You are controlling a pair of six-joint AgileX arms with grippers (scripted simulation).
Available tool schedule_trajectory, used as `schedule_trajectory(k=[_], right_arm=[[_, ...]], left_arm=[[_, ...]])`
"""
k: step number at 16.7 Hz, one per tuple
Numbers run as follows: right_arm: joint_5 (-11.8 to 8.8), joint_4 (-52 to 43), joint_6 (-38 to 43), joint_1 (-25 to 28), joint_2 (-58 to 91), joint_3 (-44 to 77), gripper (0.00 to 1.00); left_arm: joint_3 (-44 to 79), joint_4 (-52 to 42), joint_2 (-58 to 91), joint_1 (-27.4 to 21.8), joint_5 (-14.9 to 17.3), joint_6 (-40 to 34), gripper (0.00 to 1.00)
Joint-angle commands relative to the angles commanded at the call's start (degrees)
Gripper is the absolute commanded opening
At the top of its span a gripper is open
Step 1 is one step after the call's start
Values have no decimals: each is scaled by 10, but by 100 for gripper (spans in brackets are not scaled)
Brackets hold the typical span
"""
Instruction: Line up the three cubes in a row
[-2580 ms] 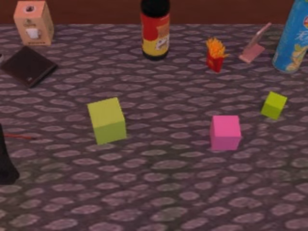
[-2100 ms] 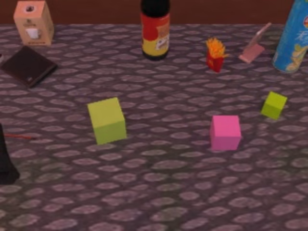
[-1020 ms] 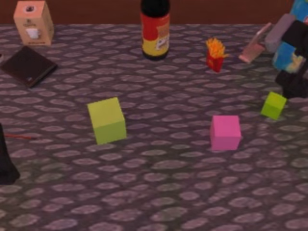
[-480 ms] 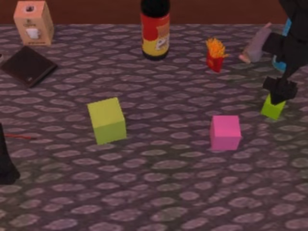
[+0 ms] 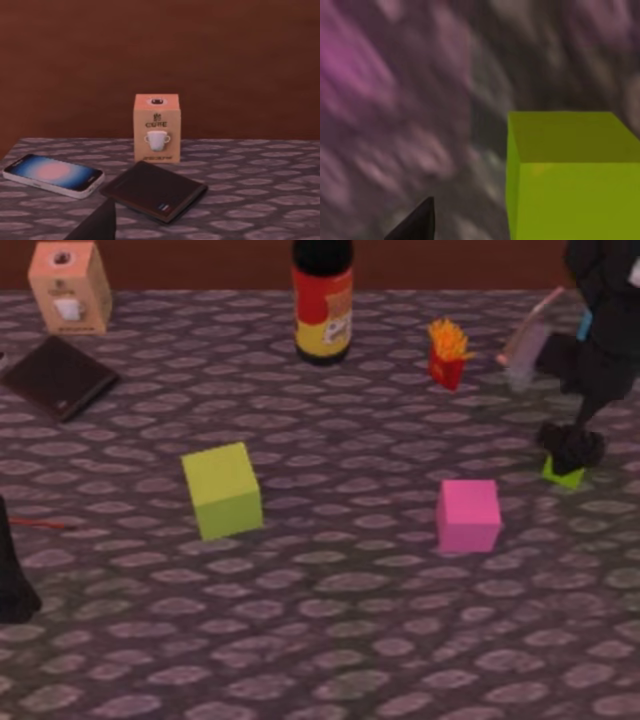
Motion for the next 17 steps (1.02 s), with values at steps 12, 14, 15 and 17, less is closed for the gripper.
schedule_trajectory(k=[12,14,15,17], right_arm=[[0,96,1,1,35,-62,77],[0,96,1,1,35,-62,62],[0,96,1,1,35,-62,55],[0,96,1,1,35,-62,40]], left_arm=[[0,0,0,0,0,0,100],[0,0,0,0,0,0,100],[0,0,0,0,0,0,100],[0,0,0,0,0,0,100]])
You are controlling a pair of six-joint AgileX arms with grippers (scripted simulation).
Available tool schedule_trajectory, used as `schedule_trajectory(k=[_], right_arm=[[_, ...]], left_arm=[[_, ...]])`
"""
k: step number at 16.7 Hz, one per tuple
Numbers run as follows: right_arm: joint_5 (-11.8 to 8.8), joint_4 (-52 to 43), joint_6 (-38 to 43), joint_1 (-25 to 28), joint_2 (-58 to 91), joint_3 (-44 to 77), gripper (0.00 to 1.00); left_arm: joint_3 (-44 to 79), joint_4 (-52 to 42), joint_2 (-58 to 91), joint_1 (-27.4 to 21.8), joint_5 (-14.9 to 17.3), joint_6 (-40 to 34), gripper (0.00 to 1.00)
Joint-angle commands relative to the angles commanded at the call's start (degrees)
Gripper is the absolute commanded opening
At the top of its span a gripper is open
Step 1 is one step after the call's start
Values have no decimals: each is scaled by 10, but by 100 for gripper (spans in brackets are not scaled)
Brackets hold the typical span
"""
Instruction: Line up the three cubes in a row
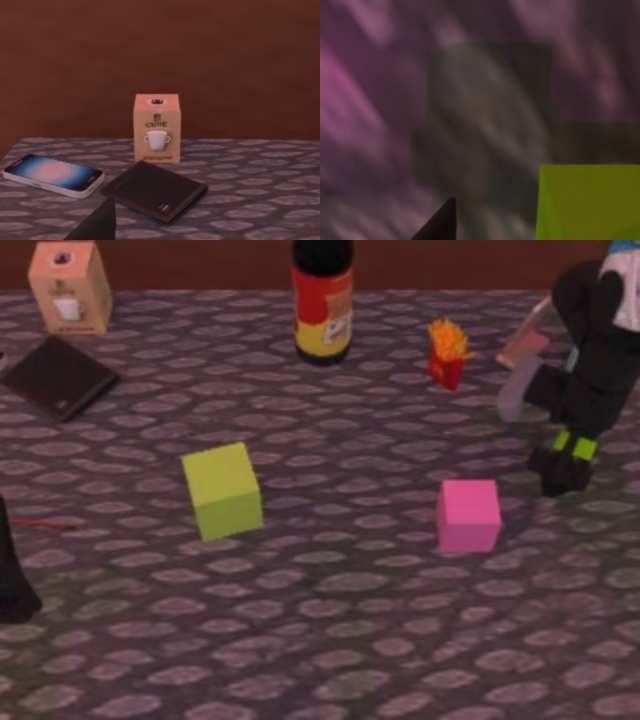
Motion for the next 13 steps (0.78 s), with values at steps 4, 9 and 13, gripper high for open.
schedule_trajectory(k=[4,9,13], right_arm=[[0,0,0,0,0,0,10],[0,0,0,0,0,0,0],[0,0,0,0,0,0,0]], left_arm=[[0,0,0,0,0,0,100],[0,0,0,0,0,0,100],[0,0,0,0,0,0,100]])
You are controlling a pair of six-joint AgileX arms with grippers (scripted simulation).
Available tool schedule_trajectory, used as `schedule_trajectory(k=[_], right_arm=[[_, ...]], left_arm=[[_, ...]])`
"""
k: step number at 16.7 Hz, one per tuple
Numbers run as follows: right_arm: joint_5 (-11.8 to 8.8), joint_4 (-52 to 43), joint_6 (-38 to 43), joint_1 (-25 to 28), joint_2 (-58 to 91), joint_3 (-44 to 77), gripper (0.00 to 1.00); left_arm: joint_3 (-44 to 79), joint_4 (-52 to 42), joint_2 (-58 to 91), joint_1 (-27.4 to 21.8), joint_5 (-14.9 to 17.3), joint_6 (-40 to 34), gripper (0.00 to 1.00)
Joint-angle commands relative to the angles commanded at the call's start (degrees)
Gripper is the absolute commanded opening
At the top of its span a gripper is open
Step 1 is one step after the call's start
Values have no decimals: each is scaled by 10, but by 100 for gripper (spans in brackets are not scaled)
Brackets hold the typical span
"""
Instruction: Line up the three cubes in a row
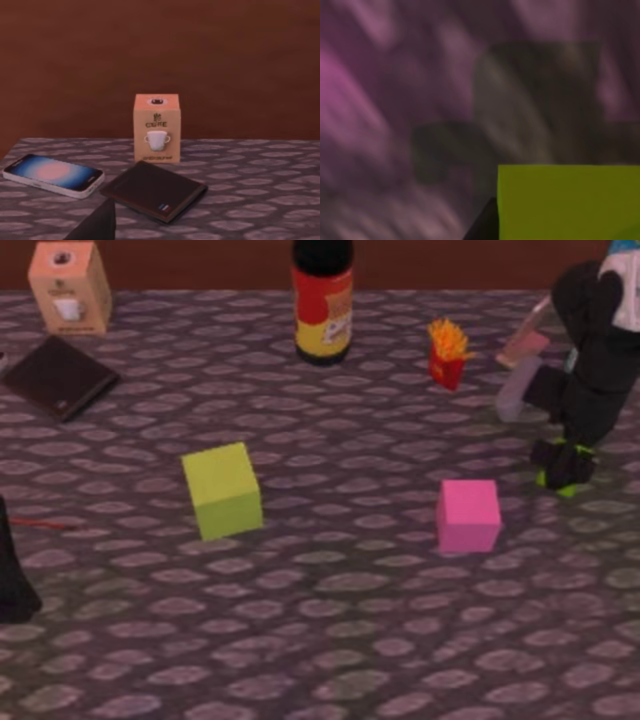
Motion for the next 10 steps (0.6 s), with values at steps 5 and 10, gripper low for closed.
schedule_trajectory(k=[5,10], right_arm=[[-7,-60,9,1,-34,32,0],[-7,-146,8,5,-63,88,0]], left_arm=[[0,0,0,0,0,0,100],[0,0,0,0,0,0,100]])
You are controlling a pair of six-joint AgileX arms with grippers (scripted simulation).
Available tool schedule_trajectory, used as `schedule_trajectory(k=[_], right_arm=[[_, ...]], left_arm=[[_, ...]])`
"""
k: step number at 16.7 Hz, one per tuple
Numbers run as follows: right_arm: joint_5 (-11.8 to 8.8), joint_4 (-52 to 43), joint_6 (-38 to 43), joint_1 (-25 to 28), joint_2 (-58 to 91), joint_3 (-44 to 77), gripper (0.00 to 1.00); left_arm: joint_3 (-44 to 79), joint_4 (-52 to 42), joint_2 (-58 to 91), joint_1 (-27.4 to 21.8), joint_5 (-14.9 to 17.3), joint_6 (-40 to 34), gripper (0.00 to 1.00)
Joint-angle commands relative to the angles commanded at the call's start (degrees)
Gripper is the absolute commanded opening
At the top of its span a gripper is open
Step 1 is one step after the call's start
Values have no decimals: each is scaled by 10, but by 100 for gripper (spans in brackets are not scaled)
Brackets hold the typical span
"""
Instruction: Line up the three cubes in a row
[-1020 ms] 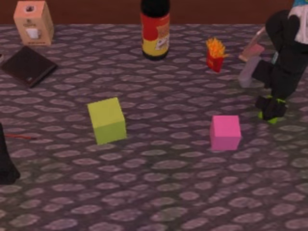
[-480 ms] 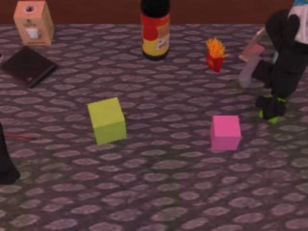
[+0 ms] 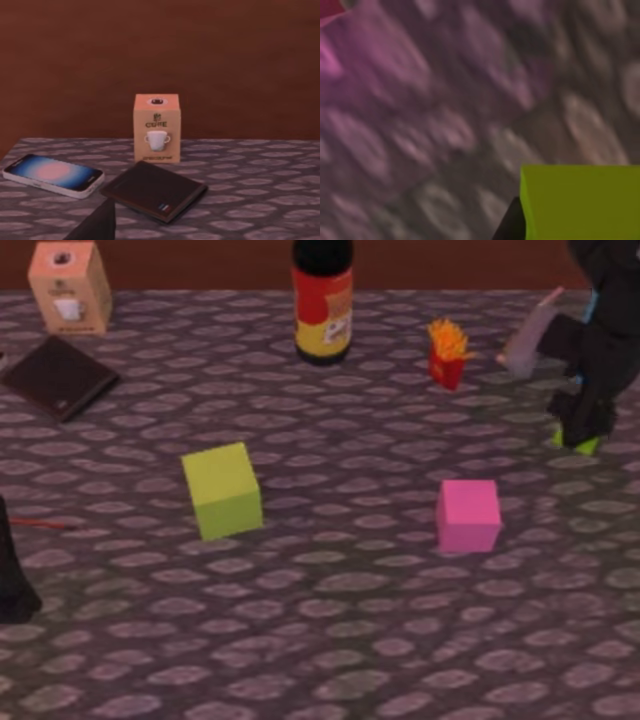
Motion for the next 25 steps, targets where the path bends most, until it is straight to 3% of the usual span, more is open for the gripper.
schedule_trajectory(k=[7,18,25], right_arm=[[-1,7,-1,18,-17,-22,0],[-4,81,-16,286,-232,-315,0],[-4,93,-15,295,-236,-331,0]], left_arm=[[0,0,0,0,0,0,100],[0,0,0,0,0,0,100],[0,0,0,0,0,0,100]])
